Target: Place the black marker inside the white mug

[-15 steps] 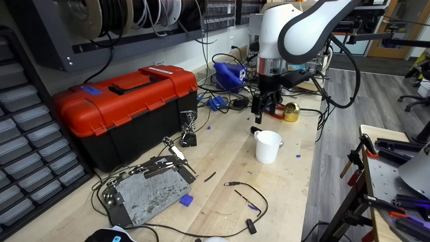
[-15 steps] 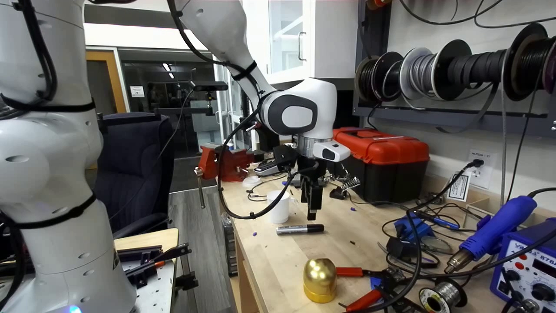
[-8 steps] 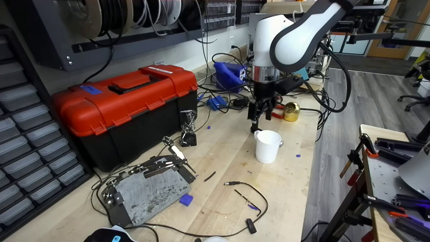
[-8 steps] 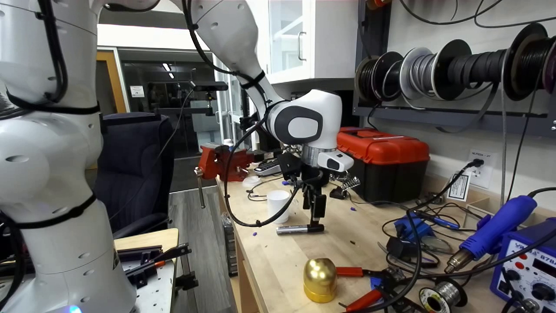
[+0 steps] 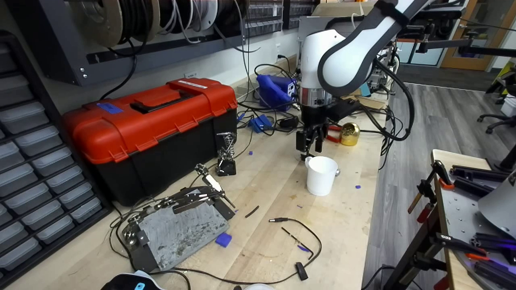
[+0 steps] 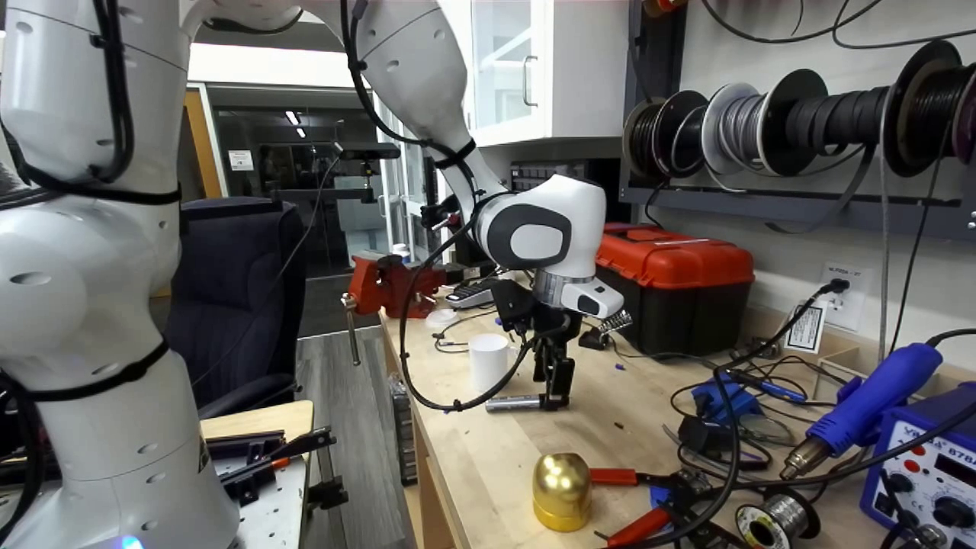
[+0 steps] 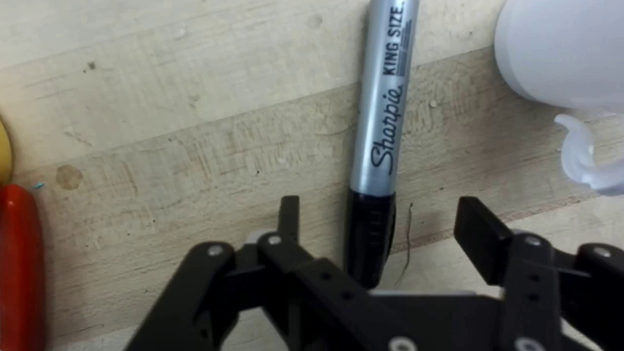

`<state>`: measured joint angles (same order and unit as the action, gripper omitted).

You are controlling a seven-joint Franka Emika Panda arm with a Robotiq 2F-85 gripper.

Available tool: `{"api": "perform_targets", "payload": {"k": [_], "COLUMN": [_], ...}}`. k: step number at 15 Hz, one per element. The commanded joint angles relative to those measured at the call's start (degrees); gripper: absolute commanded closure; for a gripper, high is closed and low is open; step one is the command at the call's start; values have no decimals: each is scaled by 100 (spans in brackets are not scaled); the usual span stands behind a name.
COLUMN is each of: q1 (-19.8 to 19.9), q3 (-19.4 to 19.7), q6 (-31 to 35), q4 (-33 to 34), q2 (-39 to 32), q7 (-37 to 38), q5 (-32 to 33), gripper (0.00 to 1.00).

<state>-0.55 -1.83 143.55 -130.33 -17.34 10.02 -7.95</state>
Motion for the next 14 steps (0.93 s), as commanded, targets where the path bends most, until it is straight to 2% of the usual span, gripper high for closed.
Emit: {"api": "perform_targets", "payload": {"k": [1, 9, 10, 14], "q1": [46, 64, 56, 31], "q3": [-41, -54, -46, -53], "q6": [111, 112, 104, -122], "q4": [84, 87, 86, 188], "q2": [-106, -127, -120, -13], "q7": [-244, -393, -403, -416], "q5": [-230, -380, -366, -312], "gripper": [48, 98, 94, 94]}}
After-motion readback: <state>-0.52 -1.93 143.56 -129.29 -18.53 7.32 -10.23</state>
